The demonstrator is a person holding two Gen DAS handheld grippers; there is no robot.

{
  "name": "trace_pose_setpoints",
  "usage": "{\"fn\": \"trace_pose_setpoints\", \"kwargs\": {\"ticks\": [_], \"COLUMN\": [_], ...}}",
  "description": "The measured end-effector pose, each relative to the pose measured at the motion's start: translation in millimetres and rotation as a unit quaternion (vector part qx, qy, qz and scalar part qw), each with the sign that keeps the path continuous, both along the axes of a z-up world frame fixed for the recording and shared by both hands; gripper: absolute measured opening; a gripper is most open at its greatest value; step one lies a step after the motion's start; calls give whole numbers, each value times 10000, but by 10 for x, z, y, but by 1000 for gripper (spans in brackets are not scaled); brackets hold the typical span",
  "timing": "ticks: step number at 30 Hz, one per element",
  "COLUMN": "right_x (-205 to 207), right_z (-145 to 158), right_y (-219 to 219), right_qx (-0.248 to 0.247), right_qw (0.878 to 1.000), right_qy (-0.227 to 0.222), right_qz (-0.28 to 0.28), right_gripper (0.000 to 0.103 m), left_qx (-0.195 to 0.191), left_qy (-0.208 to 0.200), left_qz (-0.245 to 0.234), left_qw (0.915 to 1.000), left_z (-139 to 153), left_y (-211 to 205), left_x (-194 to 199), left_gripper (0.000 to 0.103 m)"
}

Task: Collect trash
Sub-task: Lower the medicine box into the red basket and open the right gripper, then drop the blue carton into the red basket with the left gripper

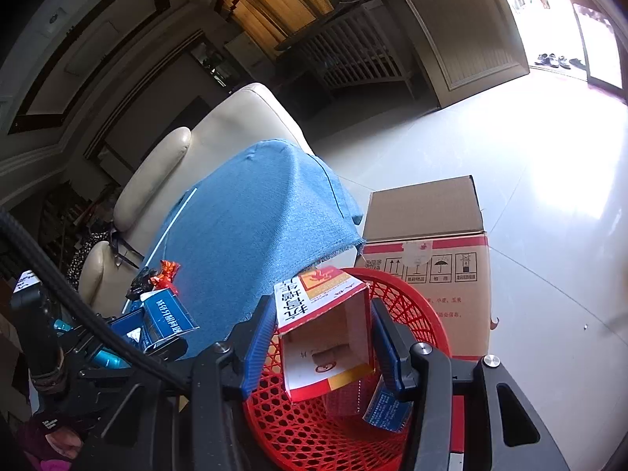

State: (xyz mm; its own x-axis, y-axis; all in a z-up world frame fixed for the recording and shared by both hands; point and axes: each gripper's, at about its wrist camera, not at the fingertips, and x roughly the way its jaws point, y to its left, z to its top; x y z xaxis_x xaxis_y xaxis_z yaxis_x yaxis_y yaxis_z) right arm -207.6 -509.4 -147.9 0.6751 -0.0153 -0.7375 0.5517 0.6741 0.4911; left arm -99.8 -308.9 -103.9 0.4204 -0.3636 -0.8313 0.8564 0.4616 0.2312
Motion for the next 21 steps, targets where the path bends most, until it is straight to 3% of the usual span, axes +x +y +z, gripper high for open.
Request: {"fn": "trace_pose_setpoints", "kwargs": {"ticks": [21], "right_x": [18], "right_z": [-143], "right_y": [-31], "right_qx": [374], "right_qw": [9993], "right_qy": [14], "right_qz": [6], "right_gripper": [55], "left_qx": [216], "left_qy": [136], "left_qz": [-123], "left_qw": [9996], "left_z": [-124], "left_y": [-170], "left_x": [-6], "left_gripper": [74]}}
